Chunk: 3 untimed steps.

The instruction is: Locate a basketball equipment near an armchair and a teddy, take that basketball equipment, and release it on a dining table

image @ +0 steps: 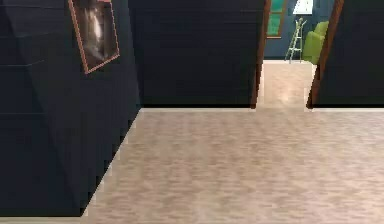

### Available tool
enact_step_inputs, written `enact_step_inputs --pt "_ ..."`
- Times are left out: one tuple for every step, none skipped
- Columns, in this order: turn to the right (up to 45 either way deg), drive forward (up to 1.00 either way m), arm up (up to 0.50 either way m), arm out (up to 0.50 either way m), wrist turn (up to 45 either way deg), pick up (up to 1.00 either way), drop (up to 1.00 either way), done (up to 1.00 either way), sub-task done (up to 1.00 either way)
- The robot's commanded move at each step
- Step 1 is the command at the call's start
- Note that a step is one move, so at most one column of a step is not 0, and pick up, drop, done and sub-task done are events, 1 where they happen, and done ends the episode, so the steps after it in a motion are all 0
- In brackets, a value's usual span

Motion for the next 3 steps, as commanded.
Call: enact_step_inputs --pt "27.0 0.00 0.00 0.00 0.0 0.00 0.00 0.00 0.00" --pt "0.0 1.00 0.00 0.00 0.0 0.00 0.00 0.00 0.00" --pt "3.0 0.00 0.00 0.00 0.0 0.00 0.00 0.00 0.00"
